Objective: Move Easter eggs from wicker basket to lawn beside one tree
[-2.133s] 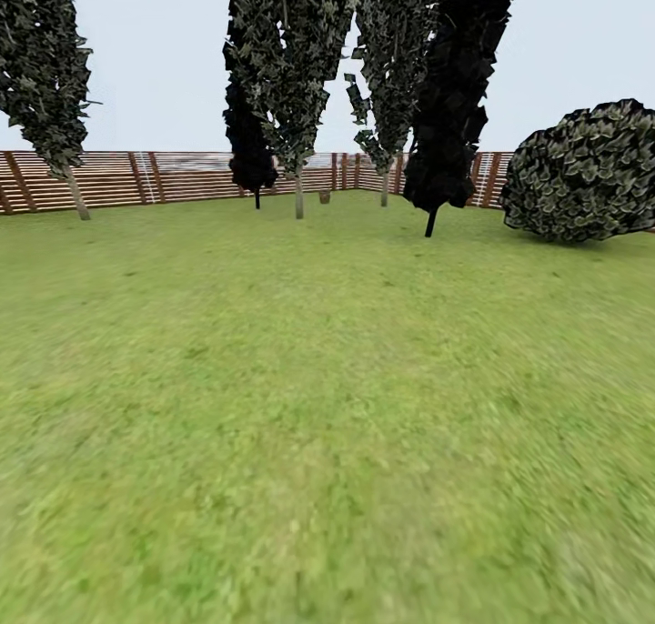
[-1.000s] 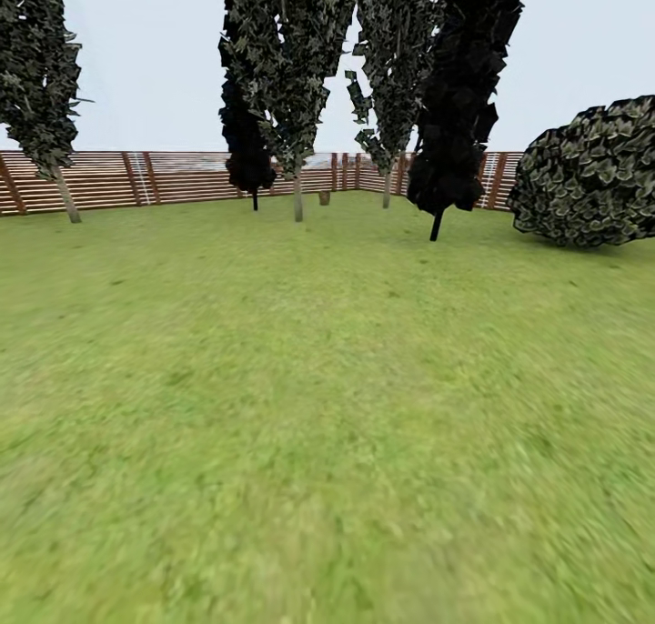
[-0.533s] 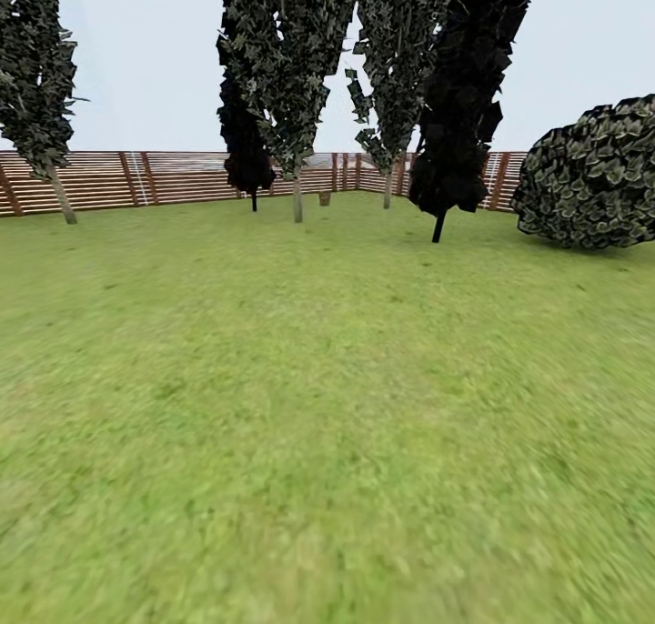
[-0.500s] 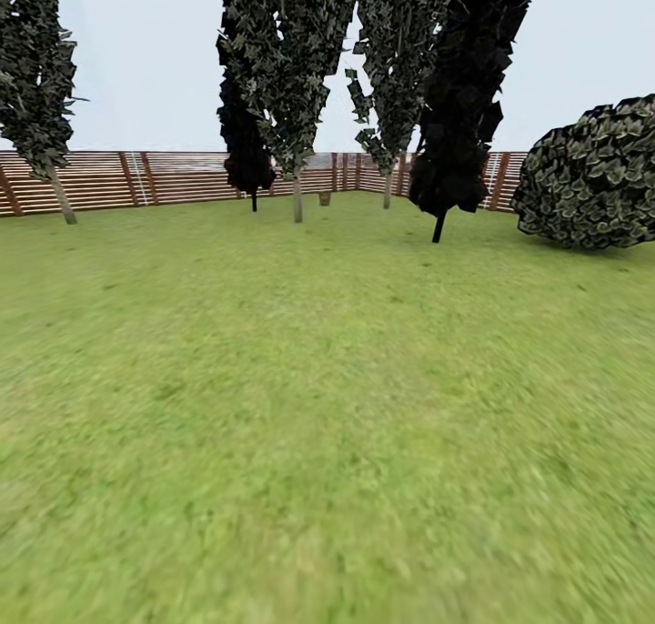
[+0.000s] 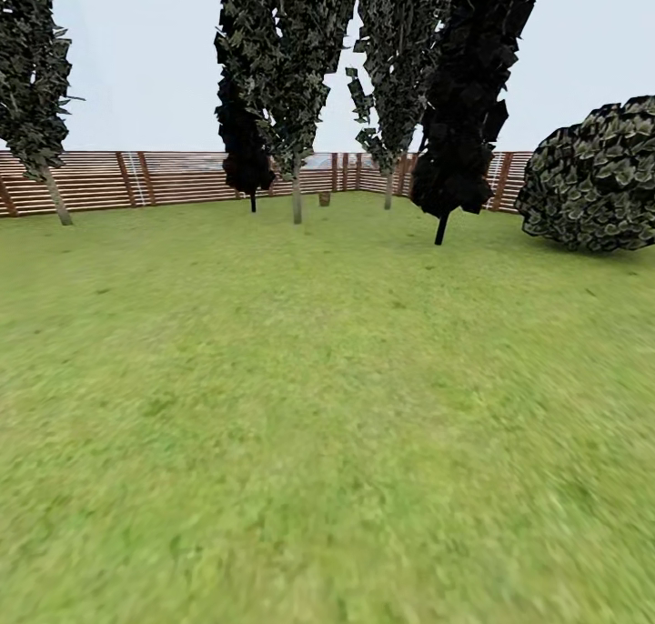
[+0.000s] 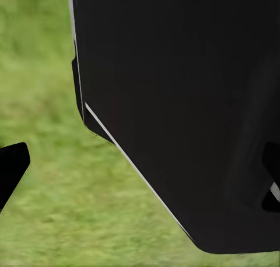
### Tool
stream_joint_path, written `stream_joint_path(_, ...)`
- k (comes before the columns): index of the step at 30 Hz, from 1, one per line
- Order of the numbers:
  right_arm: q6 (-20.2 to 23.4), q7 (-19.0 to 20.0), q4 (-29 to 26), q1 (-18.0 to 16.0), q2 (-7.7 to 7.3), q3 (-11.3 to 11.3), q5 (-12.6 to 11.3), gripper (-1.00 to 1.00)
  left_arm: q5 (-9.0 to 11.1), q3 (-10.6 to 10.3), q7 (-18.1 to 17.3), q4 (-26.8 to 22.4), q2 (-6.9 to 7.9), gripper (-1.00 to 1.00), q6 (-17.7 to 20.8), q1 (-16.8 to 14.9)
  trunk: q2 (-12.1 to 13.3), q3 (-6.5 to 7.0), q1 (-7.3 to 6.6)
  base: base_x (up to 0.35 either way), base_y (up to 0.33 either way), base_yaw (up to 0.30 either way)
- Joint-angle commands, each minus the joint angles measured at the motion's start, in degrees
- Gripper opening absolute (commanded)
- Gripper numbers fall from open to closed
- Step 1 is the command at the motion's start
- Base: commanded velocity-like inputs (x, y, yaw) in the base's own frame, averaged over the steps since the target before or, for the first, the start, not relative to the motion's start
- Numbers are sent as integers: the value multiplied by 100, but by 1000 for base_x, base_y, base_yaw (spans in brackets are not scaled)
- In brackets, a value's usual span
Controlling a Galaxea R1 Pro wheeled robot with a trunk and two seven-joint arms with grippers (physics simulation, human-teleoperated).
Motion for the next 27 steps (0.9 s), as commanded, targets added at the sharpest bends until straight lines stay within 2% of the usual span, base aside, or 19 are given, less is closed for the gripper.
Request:
stream_joint_path(1, 5, 9, 10, -7, -1, 4, 51, 100, 8, 7, -21, -3, 1, 100, 6, 1, -2, -4, 3, 337, 0, 0)
stream_joint_path(27, 5, 9, 10, -5, -1, 4, 52, 100, 7, 8, -21, -3, 0, 100, 13, 1, -2, -4, 3, 337, 0, 0)
